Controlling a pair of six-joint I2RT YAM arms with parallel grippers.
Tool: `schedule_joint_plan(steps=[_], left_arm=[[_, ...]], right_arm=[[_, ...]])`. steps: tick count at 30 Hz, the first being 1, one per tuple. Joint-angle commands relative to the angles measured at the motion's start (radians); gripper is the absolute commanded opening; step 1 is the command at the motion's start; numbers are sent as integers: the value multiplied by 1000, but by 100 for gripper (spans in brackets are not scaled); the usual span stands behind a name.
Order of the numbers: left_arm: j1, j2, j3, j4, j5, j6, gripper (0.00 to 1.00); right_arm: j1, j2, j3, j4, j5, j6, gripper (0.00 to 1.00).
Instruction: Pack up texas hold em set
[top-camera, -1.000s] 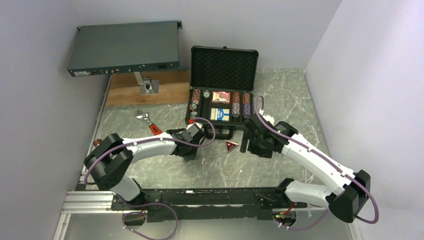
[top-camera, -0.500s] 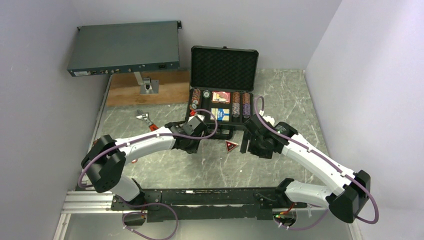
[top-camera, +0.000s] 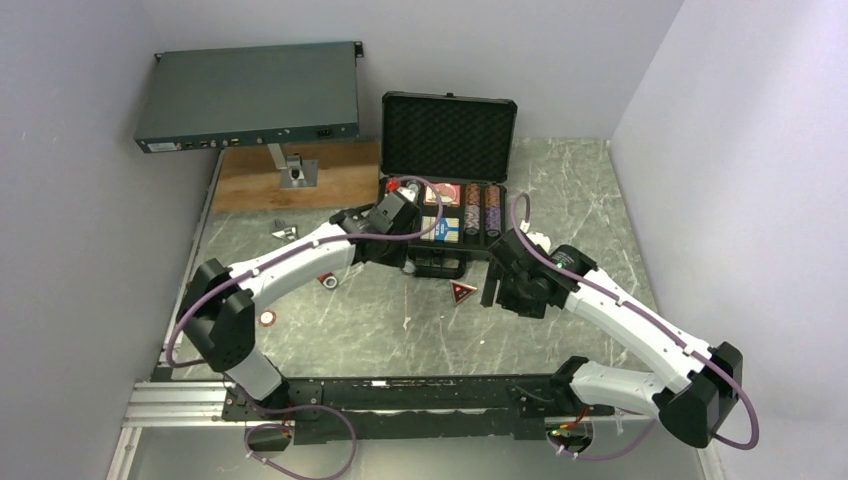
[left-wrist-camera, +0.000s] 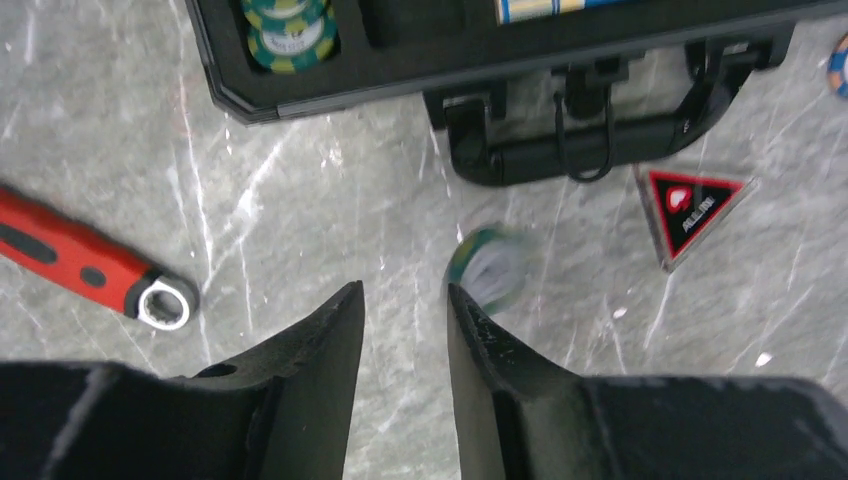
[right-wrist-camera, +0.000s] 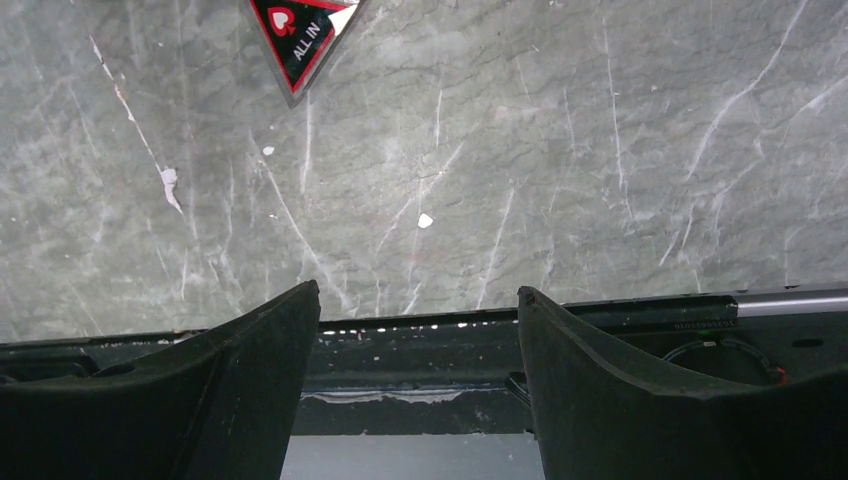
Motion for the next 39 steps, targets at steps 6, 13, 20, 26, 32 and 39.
schedule_joint_plan(steps=[6, 13, 20, 26, 32, 39], left_arm=[[84, 130, 213, -35, -8, 78, 34], [117, 171, 283, -36, 35, 93, 44], [1, 29, 9, 148, 90, 159, 63], [-114, -37, -121, 269, 119, 167, 66], [-212, 34, -74, 289, 99, 155, 68], [-278, 176, 53, 228, 66, 107, 72]], right_arm=[[-2, -46, -6, -28, 10, 13, 75], [-2, -59, 2, -56, 23, 14, 75], [-2, -78, -7, -70, 57, 36, 76], [-12, -50, 107, -146, 193, 34, 77], [-64, -16, 306, -238, 324, 5, 79], [-83, -50, 429, -303, 356, 11, 82]])
